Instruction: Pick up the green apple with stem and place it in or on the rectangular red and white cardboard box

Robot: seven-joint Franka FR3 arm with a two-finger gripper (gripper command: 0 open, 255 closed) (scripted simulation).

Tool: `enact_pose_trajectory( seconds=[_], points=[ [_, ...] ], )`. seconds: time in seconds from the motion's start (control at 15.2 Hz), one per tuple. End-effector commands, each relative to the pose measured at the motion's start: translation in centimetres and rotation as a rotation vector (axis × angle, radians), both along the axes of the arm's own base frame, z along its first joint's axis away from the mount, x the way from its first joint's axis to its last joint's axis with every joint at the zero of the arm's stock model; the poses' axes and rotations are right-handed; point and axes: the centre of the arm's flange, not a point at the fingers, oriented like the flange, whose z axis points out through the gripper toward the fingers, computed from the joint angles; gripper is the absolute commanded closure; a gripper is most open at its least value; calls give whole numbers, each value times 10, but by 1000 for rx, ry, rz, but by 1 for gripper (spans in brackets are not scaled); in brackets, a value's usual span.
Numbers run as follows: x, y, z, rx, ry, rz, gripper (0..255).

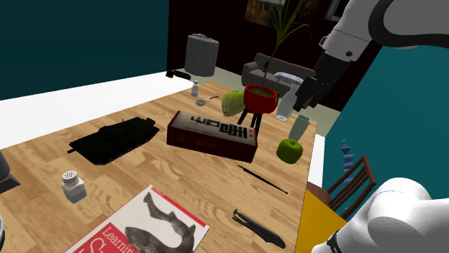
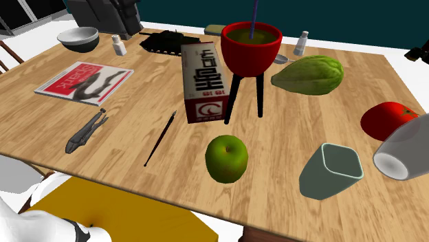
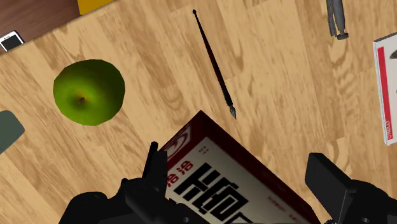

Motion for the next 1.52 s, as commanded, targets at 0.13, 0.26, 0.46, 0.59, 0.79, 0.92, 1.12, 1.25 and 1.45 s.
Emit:
enact_pose_trajectory(
  seconds=[0.13, 0.26, 0.46, 0.59, 0.79, 0.92, 1.12, 1.25, 1.45],
  points=[
    [10, -21, -16, 6, 24, 3, 0],
    [19, -42, -32, 11, 48, 6, 0],
    [32, -73, -57, 19, 84, 10, 0],
    [40, -94, -73, 25, 108, 13, 0],
    [52, -124, -99, 33, 144, 18, 0],
    [60, -144, -117, 39, 168, 21, 0],
    [71, -175, -144, 47, 204, 25, 0],
    [77, -195, -162, 53, 228, 28, 0],
    [85, -221, -187, 60, 260, 32, 0]
  ],
)
